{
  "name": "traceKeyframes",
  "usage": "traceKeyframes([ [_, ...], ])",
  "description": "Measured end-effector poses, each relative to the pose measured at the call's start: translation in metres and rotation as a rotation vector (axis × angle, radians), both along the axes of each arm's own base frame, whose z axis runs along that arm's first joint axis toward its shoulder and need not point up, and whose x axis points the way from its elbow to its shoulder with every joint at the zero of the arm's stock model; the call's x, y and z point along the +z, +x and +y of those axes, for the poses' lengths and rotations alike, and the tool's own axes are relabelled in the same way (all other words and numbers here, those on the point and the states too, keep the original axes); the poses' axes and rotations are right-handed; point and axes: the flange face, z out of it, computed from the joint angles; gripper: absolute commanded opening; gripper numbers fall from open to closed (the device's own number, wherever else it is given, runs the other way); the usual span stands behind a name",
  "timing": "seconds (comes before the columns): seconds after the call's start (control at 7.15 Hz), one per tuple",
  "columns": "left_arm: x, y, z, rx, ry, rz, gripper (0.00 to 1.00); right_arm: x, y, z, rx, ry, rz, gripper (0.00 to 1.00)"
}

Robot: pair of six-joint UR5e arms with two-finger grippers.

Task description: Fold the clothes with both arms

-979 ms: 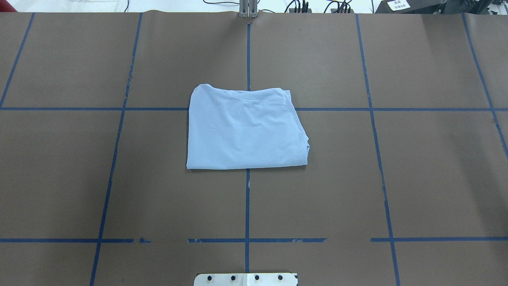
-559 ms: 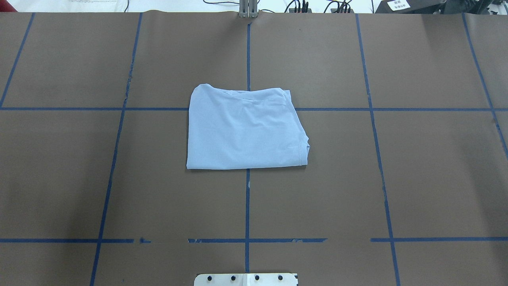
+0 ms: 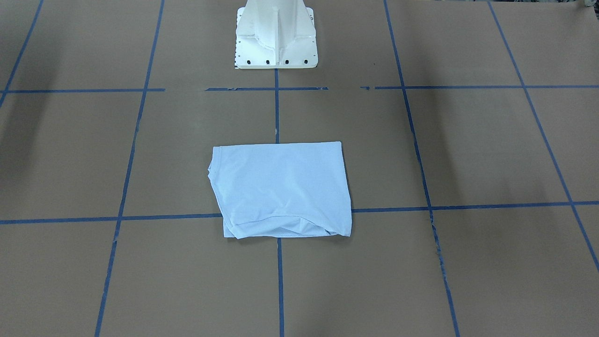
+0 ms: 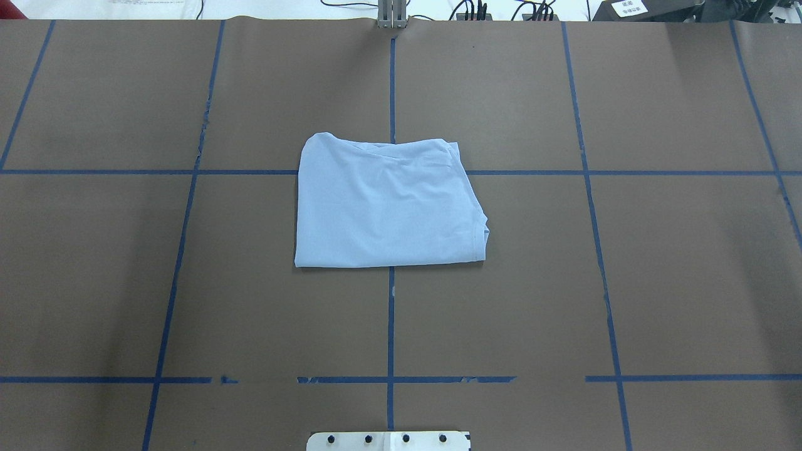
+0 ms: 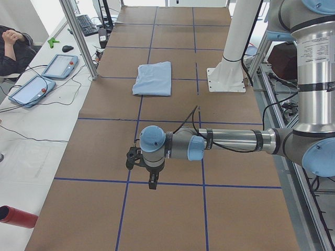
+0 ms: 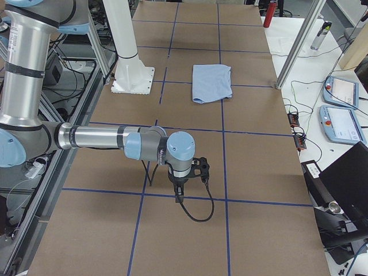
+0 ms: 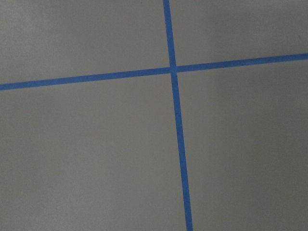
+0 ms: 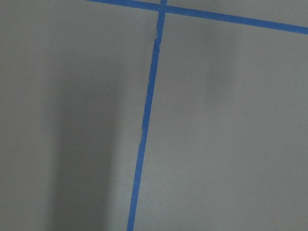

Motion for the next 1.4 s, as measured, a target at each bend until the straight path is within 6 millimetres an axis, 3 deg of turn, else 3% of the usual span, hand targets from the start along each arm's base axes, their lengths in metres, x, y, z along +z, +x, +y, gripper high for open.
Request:
traceKeyframes([
  [0.42,-0.0012,0.0014,-0.0024,0.003,0.024,-0.003,1.0,0.0058,0.0016,0.0088,0.001,-0.011,0.01,1.0],
  [1.4,0.0034,0.0045,-0.0038,0.005,0.036,-0.044,1.0,-0.0035,0.0009,0.0062,0.013,-0.004,0.01,1.0],
])
